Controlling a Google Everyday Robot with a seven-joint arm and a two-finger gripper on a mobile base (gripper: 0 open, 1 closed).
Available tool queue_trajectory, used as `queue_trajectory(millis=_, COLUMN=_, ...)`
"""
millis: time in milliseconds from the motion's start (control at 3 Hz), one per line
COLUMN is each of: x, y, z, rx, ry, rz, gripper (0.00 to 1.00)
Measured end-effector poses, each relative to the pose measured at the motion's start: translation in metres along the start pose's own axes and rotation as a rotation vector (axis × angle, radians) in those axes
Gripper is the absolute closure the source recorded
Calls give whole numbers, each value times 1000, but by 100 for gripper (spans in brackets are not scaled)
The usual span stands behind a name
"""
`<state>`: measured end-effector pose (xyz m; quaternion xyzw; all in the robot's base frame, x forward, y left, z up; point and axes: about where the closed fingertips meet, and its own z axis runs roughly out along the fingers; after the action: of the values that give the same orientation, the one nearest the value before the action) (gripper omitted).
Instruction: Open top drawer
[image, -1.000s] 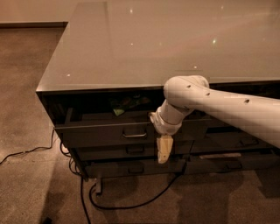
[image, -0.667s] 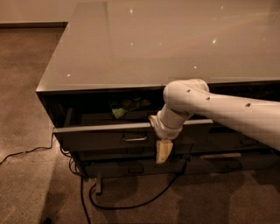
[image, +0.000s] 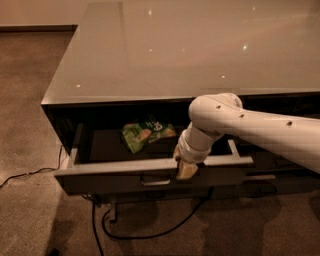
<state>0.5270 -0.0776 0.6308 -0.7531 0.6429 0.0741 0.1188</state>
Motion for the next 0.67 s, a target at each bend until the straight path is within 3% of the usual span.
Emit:
queue_trajectory(millis=333, x=9, y=33, z=-5, rx=-14, ry=34, rz=75, gripper=62)
queue_trajectory(millis=667, x=6, y=33, z=-5, rx=-14, ry=34, rz=75, gripper=39)
